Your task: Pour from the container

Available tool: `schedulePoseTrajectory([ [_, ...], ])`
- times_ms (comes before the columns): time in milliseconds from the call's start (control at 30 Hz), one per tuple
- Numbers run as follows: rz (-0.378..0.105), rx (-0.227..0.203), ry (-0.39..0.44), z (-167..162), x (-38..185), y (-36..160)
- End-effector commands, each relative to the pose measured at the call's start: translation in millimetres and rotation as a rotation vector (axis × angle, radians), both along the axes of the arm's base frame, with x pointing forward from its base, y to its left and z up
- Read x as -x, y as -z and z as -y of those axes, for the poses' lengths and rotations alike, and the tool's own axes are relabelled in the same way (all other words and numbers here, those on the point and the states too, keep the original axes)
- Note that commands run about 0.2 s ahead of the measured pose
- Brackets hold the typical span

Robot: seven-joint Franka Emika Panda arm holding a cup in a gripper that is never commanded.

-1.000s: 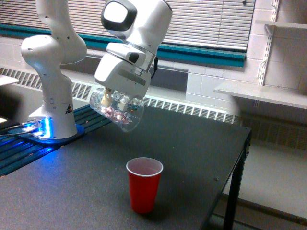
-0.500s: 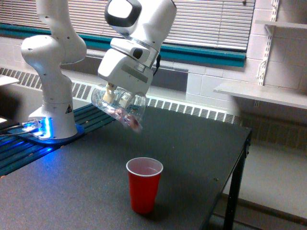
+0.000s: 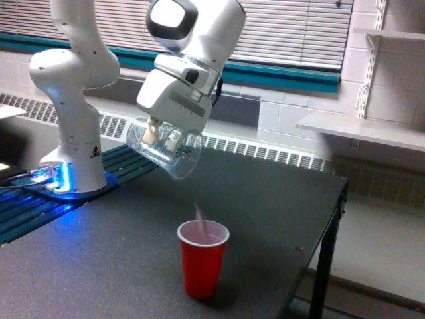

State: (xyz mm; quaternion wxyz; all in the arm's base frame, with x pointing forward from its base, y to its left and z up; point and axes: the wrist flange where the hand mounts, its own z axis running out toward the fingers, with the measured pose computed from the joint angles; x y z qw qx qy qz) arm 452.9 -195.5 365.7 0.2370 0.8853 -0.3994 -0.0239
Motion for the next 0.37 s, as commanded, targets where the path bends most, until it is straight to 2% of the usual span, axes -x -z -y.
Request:
schedulePoseTrajectory([
  [33, -0.002, 0.011, -0.003, -5.5, 0.1, -1.8],
  [233, 0.006, 0.011, -0.001, -8.1, 0.7, -2.9],
  [367, 0.03, 0.003, -0.013, -5.2, 3.6, -2.3],
])
